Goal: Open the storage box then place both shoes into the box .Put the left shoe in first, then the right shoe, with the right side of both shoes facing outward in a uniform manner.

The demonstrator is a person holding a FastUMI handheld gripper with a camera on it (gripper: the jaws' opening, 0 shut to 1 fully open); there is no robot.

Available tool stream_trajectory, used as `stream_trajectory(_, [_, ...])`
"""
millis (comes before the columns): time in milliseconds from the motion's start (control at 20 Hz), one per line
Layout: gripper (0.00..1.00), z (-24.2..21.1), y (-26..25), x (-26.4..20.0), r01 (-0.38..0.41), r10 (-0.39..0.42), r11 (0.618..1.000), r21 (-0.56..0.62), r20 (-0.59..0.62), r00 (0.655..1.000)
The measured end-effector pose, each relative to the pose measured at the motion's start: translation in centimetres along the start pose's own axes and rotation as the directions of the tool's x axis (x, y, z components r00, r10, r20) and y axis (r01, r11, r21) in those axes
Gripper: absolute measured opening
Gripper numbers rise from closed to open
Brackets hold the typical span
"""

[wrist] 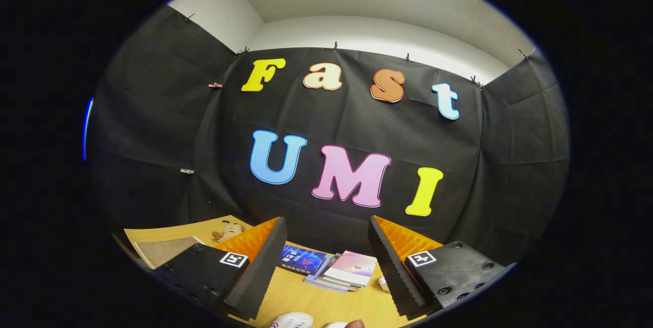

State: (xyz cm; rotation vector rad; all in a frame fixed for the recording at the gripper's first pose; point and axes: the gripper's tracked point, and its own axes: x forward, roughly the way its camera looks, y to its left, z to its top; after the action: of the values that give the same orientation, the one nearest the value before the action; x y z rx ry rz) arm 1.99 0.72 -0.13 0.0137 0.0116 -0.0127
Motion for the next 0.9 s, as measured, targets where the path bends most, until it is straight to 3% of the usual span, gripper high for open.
stream_trajectory(200, [0.97,-0.7,0.1,0.3,-0.014,0.015,1.000,0.014,-0.016,1.000])
stream_trajectory(550, [0.97,-0.1,1.8,-0.7,-0.119,0.119,0.993,-0.002,0.005,0.993])
stream_trajectory(750, [0.97,-1.2,4.4,-0.9,-0.233,0.236,0.969,0.082,-0.027,0.971])
stream_trajectory(900, [0.97,-2.4,7.2,-1.3,-0.348,0.363,0.921,0.176,-0.060,0.930])
